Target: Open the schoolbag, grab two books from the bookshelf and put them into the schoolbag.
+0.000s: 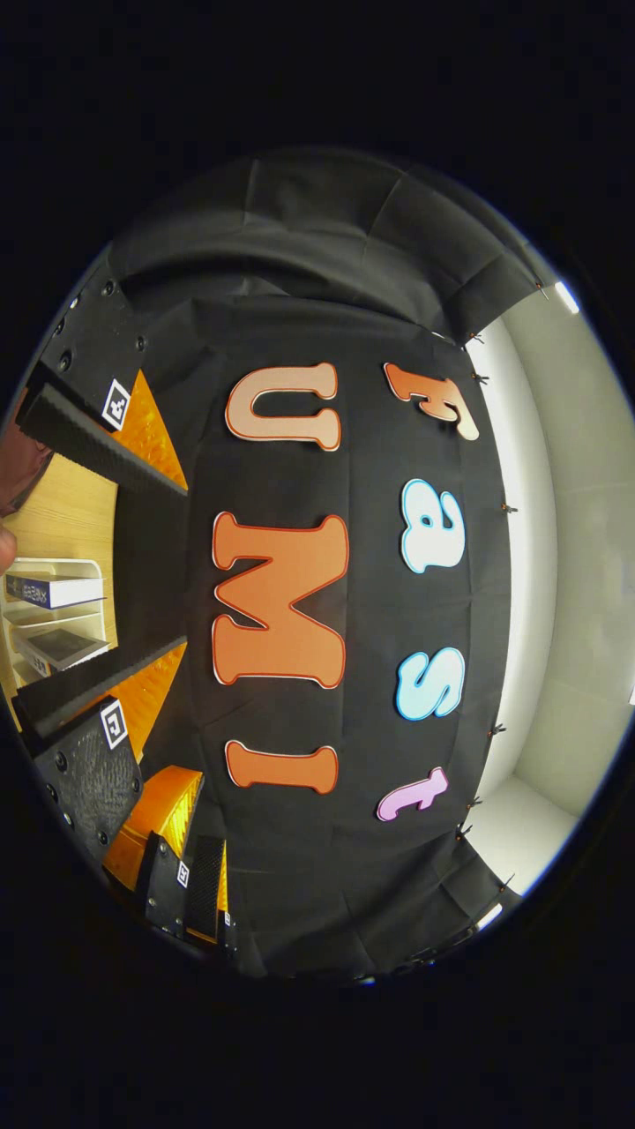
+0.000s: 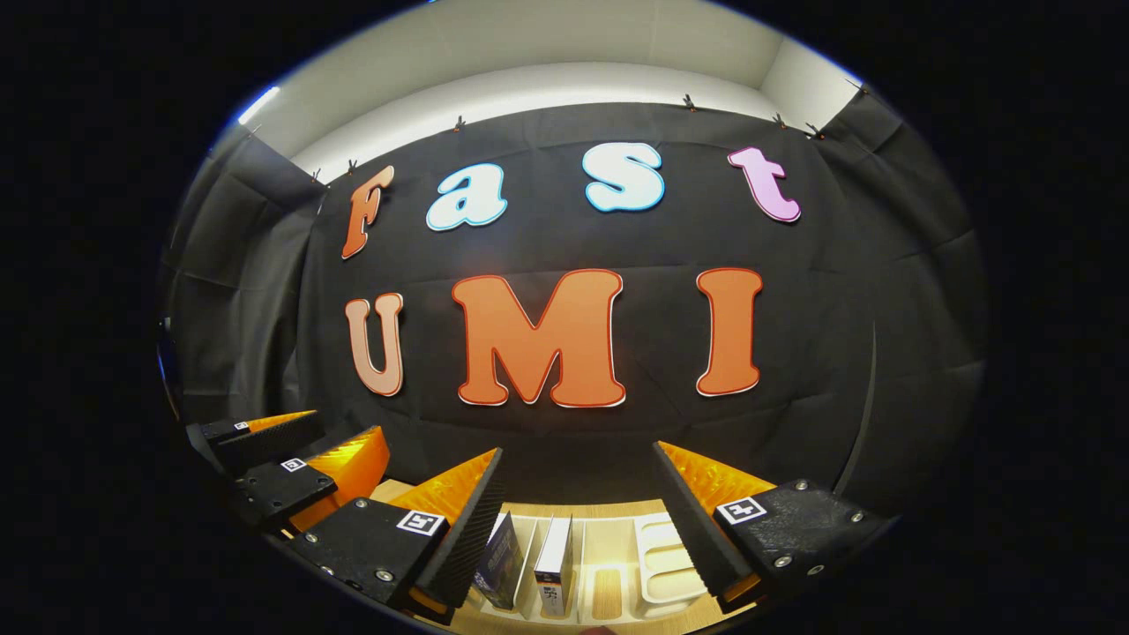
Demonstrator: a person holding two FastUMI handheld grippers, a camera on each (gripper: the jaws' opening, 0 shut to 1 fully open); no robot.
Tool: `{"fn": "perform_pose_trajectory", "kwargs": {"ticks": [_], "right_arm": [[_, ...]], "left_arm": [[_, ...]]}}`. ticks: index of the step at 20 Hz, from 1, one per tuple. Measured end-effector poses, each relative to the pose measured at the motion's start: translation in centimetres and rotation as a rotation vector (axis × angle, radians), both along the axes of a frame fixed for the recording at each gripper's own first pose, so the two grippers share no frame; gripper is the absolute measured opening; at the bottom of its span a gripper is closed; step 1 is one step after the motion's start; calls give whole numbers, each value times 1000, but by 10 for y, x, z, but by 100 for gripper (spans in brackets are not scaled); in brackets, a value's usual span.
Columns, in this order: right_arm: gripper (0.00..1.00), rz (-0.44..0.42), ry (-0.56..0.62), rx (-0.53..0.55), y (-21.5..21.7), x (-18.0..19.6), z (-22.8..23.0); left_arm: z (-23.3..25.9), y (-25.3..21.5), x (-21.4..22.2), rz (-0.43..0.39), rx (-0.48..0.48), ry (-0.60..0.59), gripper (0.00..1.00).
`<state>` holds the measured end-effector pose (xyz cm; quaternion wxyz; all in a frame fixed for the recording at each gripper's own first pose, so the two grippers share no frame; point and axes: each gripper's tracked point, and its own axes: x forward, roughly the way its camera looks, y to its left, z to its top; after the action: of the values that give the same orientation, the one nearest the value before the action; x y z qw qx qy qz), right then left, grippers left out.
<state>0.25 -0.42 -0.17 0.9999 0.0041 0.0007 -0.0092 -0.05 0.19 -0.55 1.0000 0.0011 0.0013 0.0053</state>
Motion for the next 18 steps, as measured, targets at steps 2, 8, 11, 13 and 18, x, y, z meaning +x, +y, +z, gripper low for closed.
{"fn": "perform_pose_trajectory", "kwargs": {"ticks": [2,8,11,13,18], "right_arm": [[100,0,5,-2,-1,-1,-4],[100,-11,10,4,-3,-3,-8],[96,-16,19,10,-6,-3,-12],[96,-19,13,4,-7,-4,-11],[96,-17,7,-5,-5,-4,-10]], "left_arm": [[-2,0,-1,2,-5,4,94],[-7,5,-4,20,-9,8,94],[-5,6,-4,25,-8,0,94],[-5,6,-5,28,-7,-5,94],[2,12,-4,40,5,-28,94]]}}
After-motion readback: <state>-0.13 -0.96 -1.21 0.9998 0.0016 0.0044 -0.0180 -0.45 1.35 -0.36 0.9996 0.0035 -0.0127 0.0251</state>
